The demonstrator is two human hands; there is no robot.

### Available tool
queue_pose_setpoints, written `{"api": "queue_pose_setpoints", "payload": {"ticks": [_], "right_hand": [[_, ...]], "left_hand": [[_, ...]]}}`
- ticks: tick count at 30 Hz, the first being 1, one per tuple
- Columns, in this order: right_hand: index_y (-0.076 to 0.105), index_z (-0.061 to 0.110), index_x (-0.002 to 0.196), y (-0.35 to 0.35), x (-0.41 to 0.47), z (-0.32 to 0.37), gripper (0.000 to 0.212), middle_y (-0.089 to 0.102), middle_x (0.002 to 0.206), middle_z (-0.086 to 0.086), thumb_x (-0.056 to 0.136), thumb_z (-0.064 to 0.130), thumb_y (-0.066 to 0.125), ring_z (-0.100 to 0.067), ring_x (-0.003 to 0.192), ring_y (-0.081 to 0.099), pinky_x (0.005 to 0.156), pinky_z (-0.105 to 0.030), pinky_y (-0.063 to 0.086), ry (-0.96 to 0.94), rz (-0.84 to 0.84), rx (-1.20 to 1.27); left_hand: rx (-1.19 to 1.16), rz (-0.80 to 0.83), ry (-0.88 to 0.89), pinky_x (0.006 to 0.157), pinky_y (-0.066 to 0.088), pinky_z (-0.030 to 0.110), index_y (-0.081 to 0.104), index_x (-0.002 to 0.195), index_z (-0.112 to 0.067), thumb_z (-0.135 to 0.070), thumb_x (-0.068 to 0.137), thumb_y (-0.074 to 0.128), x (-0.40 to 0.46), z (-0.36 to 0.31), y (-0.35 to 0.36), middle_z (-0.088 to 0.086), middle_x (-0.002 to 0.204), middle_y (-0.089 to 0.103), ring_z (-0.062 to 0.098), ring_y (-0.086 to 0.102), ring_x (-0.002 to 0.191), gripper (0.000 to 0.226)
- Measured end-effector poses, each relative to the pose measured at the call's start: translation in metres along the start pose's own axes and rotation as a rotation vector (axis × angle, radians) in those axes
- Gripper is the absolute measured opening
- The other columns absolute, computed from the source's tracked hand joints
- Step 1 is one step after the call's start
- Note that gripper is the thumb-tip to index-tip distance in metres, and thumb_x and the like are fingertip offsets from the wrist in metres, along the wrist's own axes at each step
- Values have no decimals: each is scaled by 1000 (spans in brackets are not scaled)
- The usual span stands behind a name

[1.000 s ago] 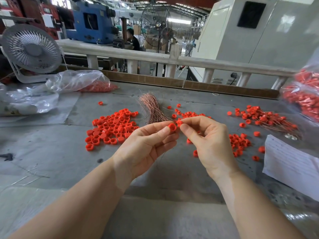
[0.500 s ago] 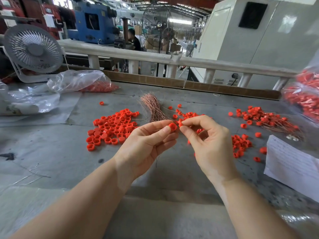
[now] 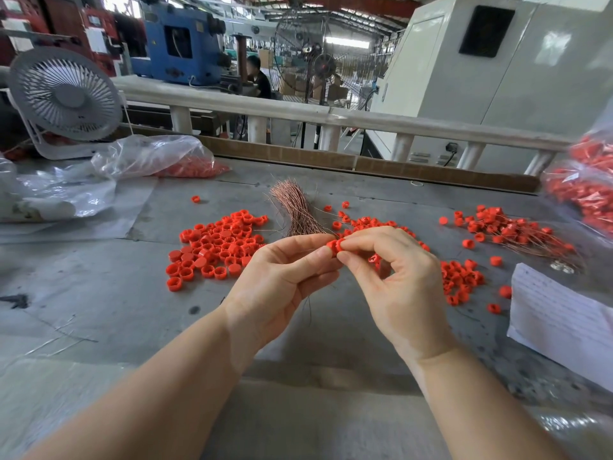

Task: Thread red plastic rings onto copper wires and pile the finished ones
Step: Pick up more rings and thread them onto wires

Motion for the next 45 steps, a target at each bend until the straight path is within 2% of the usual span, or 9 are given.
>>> {"api": "queue_pose_setpoints", "payload": {"ticks": [8,29,42,45], "right_hand": [[72,10,80,1,0,1,4,68,83,3,78,8,69,-8,80,60,73,-17,45,3,-2,24],[70,7,78,3,1,1,5,68,84,2,79,5,66,-2,83,60,73,-6,38,104,59,165],[67,20,82,4,1,-2,13,68,84,13,80,7,66,2,80,62,65,-5,39,202,38,245],[68,21,82,3,0,-2,10,67,81,15,81,12,66,3,73,61,62,-6,39,197,11,218]], "left_hand": [[19,15,32,69,57,21,76,73,-12,-11,60,67,-1,-1,2,5,74,72,10,68,65,16],[69,16,110,67,56,20,77,76,-15,-14,60,70,-1,-3,0,6,78,73,12,69,70,18],[70,13,119,65,55,19,75,81,-10,-13,62,70,1,-2,-2,9,83,73,13,69,73,20],[71,9,112,66,55,20,75,82,-9,-12,63,70,1,-2,-1,10,83,73,13,69,74,20]]}}
Point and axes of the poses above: each hand's wrist, its own x-axis towards the middle knuckle, its own y-axis out of the palm, z = x × y, the point moved 3 cm from there along x, towards the middle knuckle
